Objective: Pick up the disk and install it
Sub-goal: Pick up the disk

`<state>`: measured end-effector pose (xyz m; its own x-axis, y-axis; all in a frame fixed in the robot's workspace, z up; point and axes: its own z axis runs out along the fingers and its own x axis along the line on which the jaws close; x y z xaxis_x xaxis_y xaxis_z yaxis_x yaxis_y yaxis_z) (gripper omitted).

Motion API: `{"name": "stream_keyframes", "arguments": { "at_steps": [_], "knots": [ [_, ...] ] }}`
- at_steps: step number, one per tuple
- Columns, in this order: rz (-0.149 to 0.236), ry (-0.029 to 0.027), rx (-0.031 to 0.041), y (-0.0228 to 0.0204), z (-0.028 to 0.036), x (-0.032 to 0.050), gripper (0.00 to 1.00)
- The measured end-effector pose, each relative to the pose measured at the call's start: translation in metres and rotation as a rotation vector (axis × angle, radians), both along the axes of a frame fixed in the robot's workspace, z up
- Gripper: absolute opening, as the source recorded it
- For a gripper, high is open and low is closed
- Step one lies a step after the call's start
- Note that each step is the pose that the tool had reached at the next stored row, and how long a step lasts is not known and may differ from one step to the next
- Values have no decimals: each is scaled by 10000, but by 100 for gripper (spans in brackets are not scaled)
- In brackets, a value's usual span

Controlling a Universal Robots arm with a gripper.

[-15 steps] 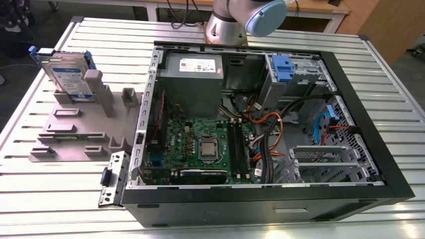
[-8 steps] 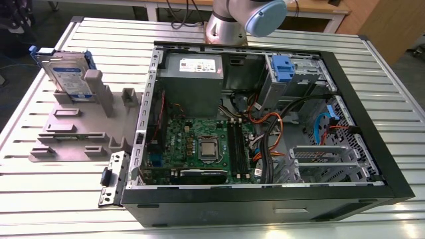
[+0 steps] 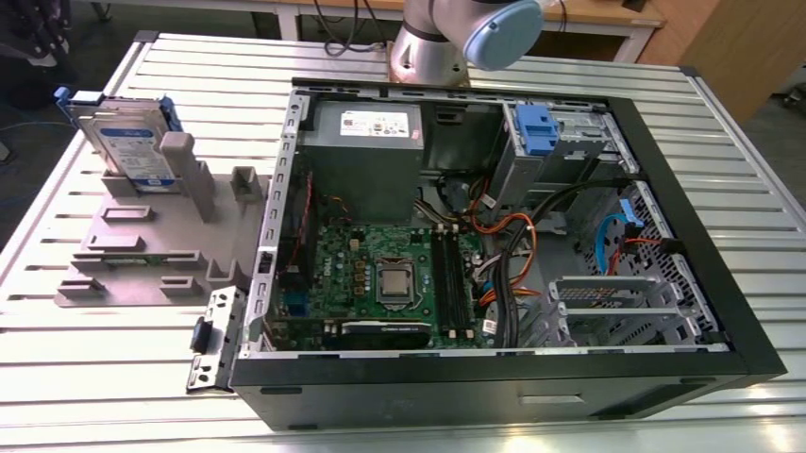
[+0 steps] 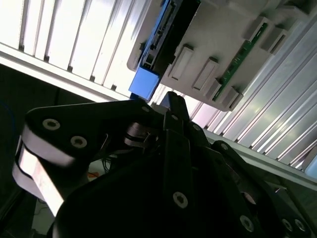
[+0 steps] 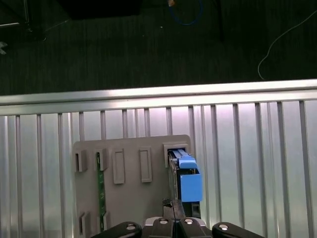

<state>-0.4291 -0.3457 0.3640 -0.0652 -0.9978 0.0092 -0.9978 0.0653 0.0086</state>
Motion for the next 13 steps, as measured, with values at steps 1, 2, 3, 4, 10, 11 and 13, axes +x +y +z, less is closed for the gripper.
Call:
{"name": "stream_keyframes", "arguments": {
  "at_steps": [1,2,3,4,10,11,13],
  "knots": [
    [-3,-20,0,8,-10,0,11],
    [-6,-40,0,16,-21,0,11],
    [-8,-55,0,26,-30,0,11],
    [-8,-56,-1,40,-34,1,17],
    [-7,-81,-8,46,-49,0,41],
    [-6,-88,-6,46,-55,0,41],
    [1,-91,-6,46,-75,-1,53]
  ]
}}
